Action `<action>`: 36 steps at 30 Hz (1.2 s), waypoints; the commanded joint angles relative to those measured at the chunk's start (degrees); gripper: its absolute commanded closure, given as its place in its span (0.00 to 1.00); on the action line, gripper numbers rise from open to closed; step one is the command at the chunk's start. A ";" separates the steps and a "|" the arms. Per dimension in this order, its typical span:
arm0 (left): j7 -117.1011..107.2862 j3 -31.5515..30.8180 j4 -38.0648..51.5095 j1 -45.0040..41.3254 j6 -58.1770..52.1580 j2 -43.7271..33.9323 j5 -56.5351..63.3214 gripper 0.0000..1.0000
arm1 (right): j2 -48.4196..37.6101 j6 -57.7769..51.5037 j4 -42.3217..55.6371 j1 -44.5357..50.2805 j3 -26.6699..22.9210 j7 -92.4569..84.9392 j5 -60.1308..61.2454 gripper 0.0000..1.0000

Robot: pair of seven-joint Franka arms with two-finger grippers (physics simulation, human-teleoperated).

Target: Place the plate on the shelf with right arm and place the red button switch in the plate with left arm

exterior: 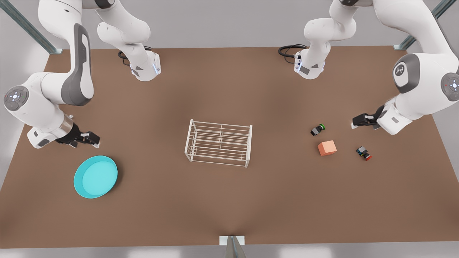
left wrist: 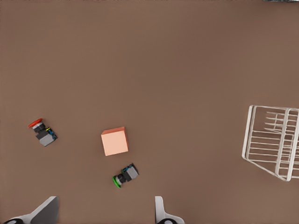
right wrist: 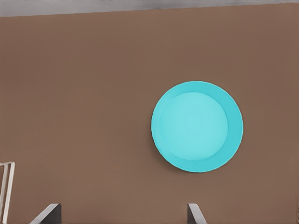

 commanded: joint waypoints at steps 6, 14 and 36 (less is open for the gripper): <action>-4.89 -0.42 -0.36 -0.53 -1.12 0.93 0.30 0.00 | 16.91 2.02 13.46 -5.02 -0.11 -19.48 1.56 0.00; -6.47 -0.15 -0.62 -0.10 -1.65 0.66 0.48 0.00 | 31.34 2.11 21.29 -15.12 0.24 -38.65 17.11 0.00; -6.29 -0.15 -0.98 -0.18 -3.50 0.66 2.06 0.00 | 49.79 3.07 33.95 -23.12 1.65 -48.76 19.57 0.18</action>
